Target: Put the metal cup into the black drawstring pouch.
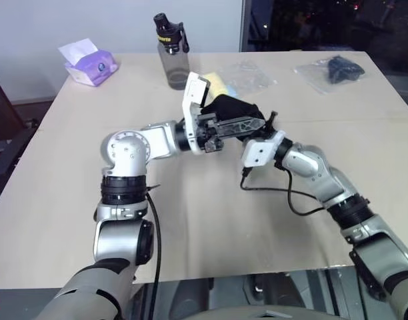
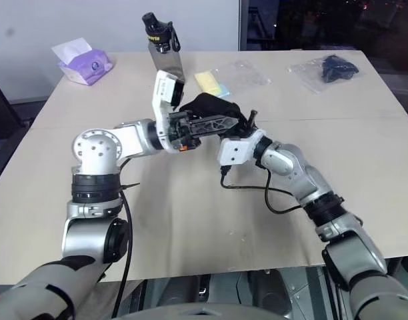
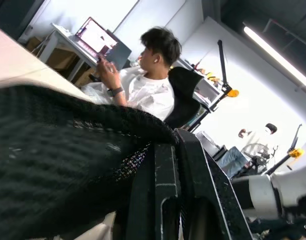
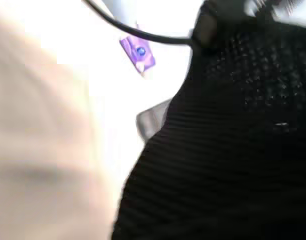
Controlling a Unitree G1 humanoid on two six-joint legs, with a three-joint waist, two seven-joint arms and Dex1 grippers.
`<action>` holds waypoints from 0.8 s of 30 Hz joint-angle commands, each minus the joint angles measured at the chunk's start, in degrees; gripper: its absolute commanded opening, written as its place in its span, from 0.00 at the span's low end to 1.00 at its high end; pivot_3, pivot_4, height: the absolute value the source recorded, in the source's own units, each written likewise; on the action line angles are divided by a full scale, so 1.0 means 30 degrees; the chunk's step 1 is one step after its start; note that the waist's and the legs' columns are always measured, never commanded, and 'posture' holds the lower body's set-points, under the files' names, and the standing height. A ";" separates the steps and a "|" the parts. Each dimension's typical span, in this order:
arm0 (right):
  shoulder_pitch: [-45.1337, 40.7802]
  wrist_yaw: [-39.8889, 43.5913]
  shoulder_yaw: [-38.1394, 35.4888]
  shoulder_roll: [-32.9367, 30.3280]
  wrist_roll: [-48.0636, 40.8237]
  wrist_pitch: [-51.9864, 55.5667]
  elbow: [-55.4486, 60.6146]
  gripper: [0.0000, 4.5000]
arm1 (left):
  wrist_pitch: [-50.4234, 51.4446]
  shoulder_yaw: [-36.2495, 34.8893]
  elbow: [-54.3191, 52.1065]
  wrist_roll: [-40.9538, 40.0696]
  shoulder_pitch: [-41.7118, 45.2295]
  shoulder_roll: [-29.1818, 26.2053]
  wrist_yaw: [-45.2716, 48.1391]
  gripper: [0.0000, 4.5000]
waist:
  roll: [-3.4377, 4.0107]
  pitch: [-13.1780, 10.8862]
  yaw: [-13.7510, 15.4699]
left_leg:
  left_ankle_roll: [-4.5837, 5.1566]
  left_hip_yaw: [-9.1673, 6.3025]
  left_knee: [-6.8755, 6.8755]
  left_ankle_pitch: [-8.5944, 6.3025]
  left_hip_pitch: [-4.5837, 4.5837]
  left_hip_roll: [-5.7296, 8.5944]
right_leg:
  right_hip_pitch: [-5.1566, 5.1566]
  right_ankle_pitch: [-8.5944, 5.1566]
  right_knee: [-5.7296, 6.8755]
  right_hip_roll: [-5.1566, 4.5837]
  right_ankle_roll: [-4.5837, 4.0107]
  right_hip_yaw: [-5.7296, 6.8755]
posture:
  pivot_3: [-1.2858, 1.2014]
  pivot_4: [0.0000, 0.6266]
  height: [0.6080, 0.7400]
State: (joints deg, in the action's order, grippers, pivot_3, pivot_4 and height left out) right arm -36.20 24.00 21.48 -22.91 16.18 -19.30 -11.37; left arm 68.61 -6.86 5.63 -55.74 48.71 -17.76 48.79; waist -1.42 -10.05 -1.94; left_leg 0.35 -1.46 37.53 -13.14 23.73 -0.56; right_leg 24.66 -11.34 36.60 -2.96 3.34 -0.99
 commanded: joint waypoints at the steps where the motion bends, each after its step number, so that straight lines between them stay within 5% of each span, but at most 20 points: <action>1: 0.1103 0.2388 -0.1440 -0.0033 -0.3547 0.2166 0.2093 0.52 | -0.1762 0.0094 0.1124 0.1280 0.0836 -0.0009 -0.0189 0.00 | 0.0000 0.0000 -0.0001 | 0.0047 0.0009 0.0002 -0.0028 -0.0001 0.0005 | 0.0000 0.0001 0.0000 -0.0005 -0.0001 -0.0009 | 0.52 0.24 1.00; 5: 0.3320 0.4988 -0.2988 -0.0702 -0.8410 0.5735 0.5849 0.96 | -0.2931 0.1932 0.1048 0.3207 0.0116 -0.0523 0.0580 0.00 | 0.0003 -0.0001 0.0015 | 0.0057 -0.0008 0.0005 -0.0034 -0.0008 0.0007 | -0.0010 0.0000 0.0007 -0.0004 0.0000 0.0005 | 0.52 0.24 1.00; 6: 0.3925 0.5770 -0.3321 -0.1009 -1.0177 0.7218 0.7248 0.99 | -0.2997 0.2020 0.1021 0.3278 0.0020 -0.0515 0.0699 0.00 | 0.0003 -0.0001 0.0035 | 0.0058 -0.0015 -0.0001 -0.0034 -0.0003 0.0007 | -0.0008 -0.0001 0.0001 -0.0004 0.0000 0.0013 | 0.52 0.24 1.00; 13: 0.6594 0.5648 -0.6622 -0.2257 -2.0934 1.6436 1.3114 0.99 | -0.3532 0.1642 0.1866 0.3629 0.0111 -0.0176 0.0748 0.00 | 0.0005 -0.0003 0.0092 | 0.0064 -0.0025 0.0000 -0.0037 -0.0019 -0.0004 | -0.0022 -0.0004 0.0009 0.0002 0.0000 0.0025 | 0.52 0.24 1.00; 18: 0.6733 0.4575 -0.6131 -0.2744 -1.6968 1.5439 1.2011 0.99 | -0.3613 0.1757 0.1797 0.3788 -0.0048 -0.0044 0.0732 0.00 | 0.0006 -0.0002 0.0094 | 0.0066 -0.0017 0.0008 -0.0037 -0.0035 -0.0004 | -0.0028 -0.0007 0.0032 0.0014 -0.0001 0.0013 | 0.52 0.24 1.00; 24: 0.6821 0.4402 -0.8165 -0.1998 -1.7839 1.5251 1.1888 0.99 | -0.3449 0.1409 0.1514 0.3594 -0.0026 -0.0041 0.0570 0.00 | 0.0007 -0.0003 0.0168 | 0.0065 -0.0018 0.0014 -0.0036 -0.0012 -0.0011 | -0.0018 -0.0007 0.0018 0.0018 0.0004 0.0018 | 0.52 0.24 1.00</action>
State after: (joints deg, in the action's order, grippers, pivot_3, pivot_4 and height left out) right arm -15.31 36.69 1.19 -28.14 -35.89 28.07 23.16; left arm 58.63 -0.68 12.13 -43.98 48.09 -17.72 50.38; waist -1.40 -10.06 -1.44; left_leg 0.54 -1.51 37.57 -13.25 23.71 -0.59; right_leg 24.61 -11.36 36.63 -2.91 3.35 -0.92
